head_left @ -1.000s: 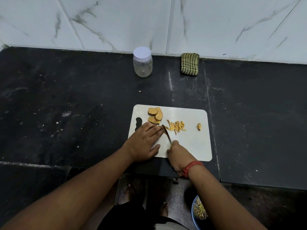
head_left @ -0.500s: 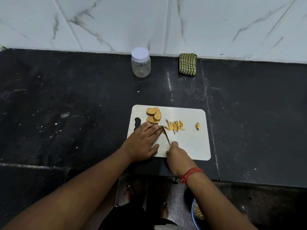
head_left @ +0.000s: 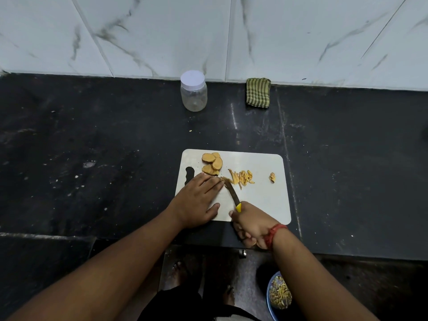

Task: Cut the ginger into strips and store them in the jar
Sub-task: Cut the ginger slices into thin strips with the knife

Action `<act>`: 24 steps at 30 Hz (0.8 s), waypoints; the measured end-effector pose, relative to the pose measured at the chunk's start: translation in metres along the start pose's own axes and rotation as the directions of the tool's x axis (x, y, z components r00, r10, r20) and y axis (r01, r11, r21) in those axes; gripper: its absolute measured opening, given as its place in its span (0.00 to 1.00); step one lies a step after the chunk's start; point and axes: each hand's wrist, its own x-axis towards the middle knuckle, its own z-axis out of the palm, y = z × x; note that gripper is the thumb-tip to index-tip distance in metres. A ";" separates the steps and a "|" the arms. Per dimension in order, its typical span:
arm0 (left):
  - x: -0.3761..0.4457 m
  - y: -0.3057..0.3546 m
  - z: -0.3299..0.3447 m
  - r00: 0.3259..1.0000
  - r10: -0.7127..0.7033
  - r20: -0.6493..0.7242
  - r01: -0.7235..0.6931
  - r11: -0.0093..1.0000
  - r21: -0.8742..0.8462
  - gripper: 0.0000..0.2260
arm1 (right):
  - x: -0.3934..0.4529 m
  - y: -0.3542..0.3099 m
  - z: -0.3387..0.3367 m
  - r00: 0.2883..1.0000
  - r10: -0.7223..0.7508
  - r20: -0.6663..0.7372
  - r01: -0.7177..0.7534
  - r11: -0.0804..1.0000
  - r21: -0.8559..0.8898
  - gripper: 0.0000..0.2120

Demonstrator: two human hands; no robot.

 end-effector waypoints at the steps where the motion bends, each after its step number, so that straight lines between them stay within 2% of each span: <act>1: 0.000 0.000 0.000 1.000 0.002 -0.004 -0.002 1.000 0.003 0.28 | -0.002 -0.002 0.001 1.000 -0.027 -0.007 0.026 0.994 -0.106 0.05; 3: 0.000 0.001 0.000 1.000 0.007 -0.012 -0.007 1.000 0.000 0.28 | -0.005 -0.001 0.007 0.991 -0.112 -0.076 0.073 0.912 -0.403 0.03; 5: 0.001 0.001 0.000 1.000 0.008 -0.016 -0.008 1.000 -0.001 0.28 | -0.007 0.001 0.016 0.966 -0.212 -0.149 0.107 0.848 -0.519 0.05; 8: 0.002 0.000 0.000 1.000 0.008 -0.015 -0.008 1.000 0.002 0.28 | -0.005 0.005 0.023 0.957 -0.201 -0.211 0.055 0.835 -0.548 0.05; 24: 0.001 -0.001 0.002 1.000 -0.001 -0.013 0.001 1.000 -0.029 0.28 | -0.013 0.005 0.020 0.956 -0.187 -0.224 0.073 0.896 -0.437 0.04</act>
